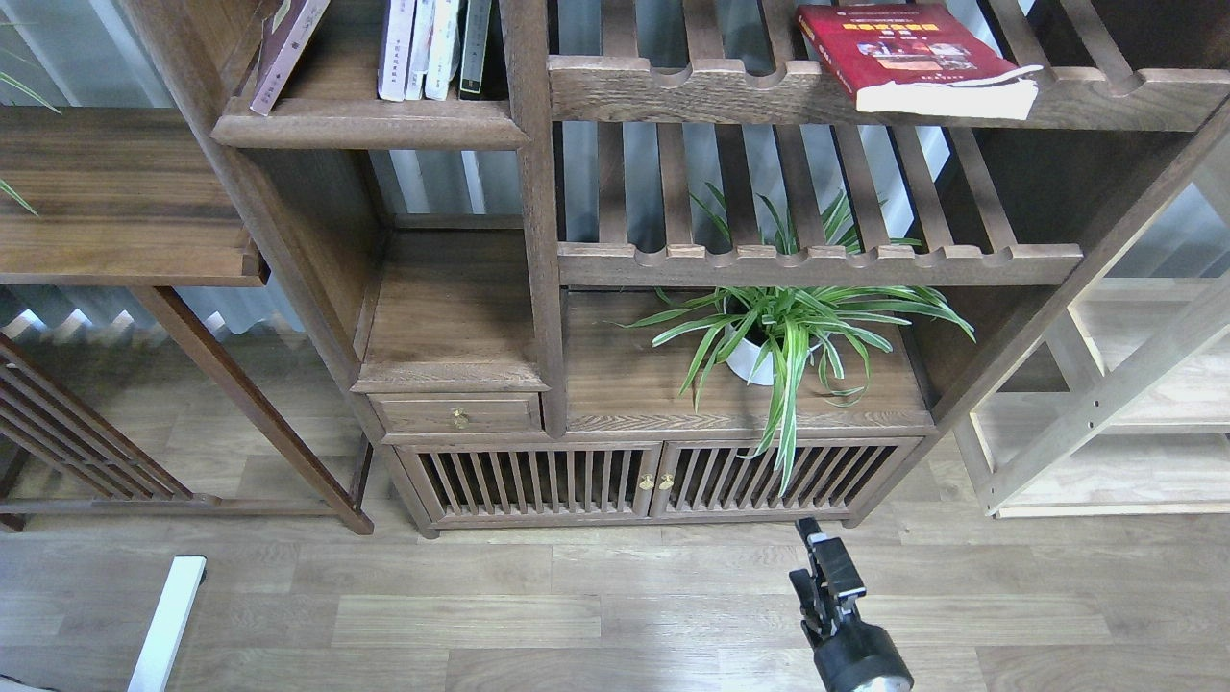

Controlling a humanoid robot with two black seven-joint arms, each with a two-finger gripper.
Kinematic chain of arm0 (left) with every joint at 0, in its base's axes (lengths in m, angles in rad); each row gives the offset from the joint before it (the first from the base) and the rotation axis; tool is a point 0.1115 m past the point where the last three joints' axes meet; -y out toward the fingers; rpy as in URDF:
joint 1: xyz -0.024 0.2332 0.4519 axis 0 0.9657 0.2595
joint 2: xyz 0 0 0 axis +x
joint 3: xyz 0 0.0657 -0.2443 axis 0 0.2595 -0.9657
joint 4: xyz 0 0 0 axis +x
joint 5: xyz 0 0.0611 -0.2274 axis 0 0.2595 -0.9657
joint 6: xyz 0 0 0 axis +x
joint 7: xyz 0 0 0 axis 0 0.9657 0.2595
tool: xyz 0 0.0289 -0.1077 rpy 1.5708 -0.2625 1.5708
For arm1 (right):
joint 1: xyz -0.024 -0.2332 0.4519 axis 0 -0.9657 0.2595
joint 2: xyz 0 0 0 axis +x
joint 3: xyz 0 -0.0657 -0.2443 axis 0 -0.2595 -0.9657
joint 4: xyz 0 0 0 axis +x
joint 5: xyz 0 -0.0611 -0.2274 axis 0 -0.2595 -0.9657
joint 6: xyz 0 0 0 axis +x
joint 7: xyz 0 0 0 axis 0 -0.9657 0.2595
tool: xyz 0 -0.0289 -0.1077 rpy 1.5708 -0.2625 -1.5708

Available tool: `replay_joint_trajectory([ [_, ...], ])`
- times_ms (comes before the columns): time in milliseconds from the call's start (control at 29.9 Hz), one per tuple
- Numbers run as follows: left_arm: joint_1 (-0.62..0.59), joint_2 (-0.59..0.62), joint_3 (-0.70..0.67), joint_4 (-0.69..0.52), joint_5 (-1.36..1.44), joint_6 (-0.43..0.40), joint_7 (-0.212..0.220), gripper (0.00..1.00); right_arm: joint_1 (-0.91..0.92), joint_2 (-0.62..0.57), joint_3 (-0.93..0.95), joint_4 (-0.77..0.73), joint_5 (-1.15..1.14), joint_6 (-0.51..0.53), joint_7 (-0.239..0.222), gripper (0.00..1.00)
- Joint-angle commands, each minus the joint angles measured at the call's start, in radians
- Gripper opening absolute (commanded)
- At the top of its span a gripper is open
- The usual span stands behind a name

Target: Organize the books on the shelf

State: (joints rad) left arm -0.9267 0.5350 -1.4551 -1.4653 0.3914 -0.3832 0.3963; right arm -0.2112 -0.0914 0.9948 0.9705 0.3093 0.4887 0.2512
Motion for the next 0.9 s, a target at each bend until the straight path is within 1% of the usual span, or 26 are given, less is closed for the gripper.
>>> replay_joint_trajectory([
  [0,0.000,0.002,-0.045,0.020,-0.058,-0.101,-0.005,0.99,-0.002,-0.046,0.013,0.063,-0.001,0.000,0.010,1.00],
  [167,0.006,0.006,-0.071,0.060,-0.144,-0.105,-0.001,0.99,0.055,-0.071,0.013,0.068,0.005,0.000,0.010,1.00],
  [301,0.035,0.002,-0.062,0.054,-0.230,-0.105,0.006,0.99,0.125,-0.024,0.015,0.068,-0.006,0.000,0.002,1.00],
  [368,0.069,-0.007,-0.067,0.045,-0.252,-0.105,0.006,0.99,0.167,-0.002,0.019,0.066,-0.012,0.000,0.000,1.00],
  [468,0.137,-0.023,-0.060,0.034,-0.263,-0.105,0.004,0.99,0.176,-0.005,0.038,0.073,-0.030,0.000,-0.004,1.00],
  [568,0.184,-0.059,-0.060,0.020,-0.325,-0.105,0.006,0.99,0.185,-0.014,0.042,0.089,-0.033,0.000,-0.004,1.00],
  [635,0.213,-0.081,-0.048,0.017,-0.345,-0.105,-0.004,0.99,0.199,-0.016,0.053,0.097,-0.033,0.000,-0.004,1.00],
  [802,0.290,-0.210,-0.047,0.017,-0.355,-0.105,-0.004,0.99,0.277,-0.013,0.131,0.125,-0.030,0.000,-0.003,1.00],
  [869,0.315,-0.256,-0.045,0.022,-0.414,-0.105,0.002,0.99,0.291,-0.014,0.150,0.174,-0.029,0.000,-0.003,1.00],
])
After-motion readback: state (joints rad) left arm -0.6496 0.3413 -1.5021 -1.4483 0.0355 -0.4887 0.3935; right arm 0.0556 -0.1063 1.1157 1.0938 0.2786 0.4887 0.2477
